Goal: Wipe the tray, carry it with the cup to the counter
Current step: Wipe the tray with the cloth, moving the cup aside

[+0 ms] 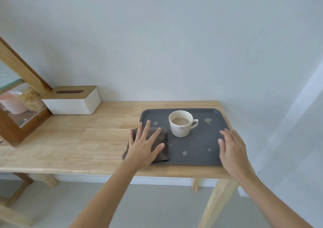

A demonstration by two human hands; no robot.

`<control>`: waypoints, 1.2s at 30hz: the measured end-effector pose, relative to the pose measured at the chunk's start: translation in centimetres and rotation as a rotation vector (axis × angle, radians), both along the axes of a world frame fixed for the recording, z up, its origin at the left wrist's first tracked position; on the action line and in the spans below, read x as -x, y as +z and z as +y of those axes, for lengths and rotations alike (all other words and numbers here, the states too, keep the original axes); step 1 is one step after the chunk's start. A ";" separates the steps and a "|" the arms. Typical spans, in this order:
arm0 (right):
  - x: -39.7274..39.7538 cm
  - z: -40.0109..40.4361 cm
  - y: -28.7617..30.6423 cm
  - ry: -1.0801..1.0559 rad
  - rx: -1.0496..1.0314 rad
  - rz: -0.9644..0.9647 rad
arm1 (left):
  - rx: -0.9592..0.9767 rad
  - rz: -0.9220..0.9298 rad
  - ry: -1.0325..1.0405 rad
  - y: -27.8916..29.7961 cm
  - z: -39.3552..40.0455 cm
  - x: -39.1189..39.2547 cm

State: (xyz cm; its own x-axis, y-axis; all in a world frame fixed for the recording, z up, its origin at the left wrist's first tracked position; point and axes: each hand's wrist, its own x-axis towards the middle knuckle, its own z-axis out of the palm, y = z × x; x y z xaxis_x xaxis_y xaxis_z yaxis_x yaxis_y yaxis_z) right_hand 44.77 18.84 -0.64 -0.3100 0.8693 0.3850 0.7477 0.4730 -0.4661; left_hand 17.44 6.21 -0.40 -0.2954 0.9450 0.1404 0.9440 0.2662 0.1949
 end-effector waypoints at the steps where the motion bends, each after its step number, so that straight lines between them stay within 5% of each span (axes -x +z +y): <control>1: -0.7 0.7 -0.3 -0.038 0.087 -0.064 | 0.073 -0.020 -0.009 -0.3 0.2 -0.5; 5: -1.3 2.1 -1.0 -0.018 0.282 -0.160 | 0.254 -0.036 0.032 -1.1 1.4 -1.1; 11: -2.4 2.9 -1.4 0.036 0.360 -0.131 | 0.281 0.011 0.042 -1.2 2.8 -0.4; 26: -2.4 3.1 -2.1 0.003 0.338 -0.098 | 0.313 0.004 0.014 -0.5 11.9 4.9; 36: -1.0 2.8 -2.4 -0.162 0.370 -0.067 | 0.269 -0.014 -0.079 -0.9 10.1 4.1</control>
